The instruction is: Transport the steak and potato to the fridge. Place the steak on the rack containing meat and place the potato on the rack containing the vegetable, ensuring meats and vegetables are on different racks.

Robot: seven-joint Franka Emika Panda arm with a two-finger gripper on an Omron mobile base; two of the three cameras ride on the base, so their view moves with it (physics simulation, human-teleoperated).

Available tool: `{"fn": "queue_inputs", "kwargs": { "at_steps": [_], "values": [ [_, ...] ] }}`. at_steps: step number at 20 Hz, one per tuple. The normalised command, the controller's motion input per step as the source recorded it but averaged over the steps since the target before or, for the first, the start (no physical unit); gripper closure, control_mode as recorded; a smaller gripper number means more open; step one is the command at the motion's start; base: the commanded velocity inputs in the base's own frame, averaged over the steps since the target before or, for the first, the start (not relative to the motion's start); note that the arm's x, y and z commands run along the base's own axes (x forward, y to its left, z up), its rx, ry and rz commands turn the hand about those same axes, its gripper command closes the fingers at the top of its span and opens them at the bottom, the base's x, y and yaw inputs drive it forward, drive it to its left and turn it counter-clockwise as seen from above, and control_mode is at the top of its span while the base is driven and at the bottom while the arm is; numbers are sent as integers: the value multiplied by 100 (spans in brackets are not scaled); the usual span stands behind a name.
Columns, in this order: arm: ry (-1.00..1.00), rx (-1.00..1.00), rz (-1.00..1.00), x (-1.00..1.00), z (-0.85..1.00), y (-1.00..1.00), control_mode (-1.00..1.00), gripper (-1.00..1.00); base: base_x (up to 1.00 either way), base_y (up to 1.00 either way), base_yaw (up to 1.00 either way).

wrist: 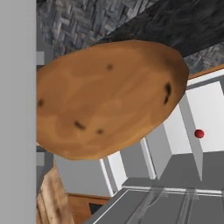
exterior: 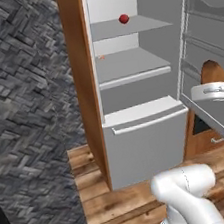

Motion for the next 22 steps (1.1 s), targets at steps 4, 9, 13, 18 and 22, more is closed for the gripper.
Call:
{"fn": "queue_inputs", "kwargs": {
  "at_steps": [4, 9, 13, 18, 22],
  "values": [
    [0, 0, 0, 0, 0, 0, 100, 100, 73, -15, 2],
    [0, 0, 0, 0, 0, 0, 100, 100, 62, -43, 0],
    [0, 0, 0, 0, 0, 0, 100, 100, 78, -40, 0],
    [0, 0, 0, 0, 0, 0, 100, 100, 100, -25, 0],
    [0, 0, 0, 0, 0, 0, 100, 100, 100, 0, 0]
  ]
}}
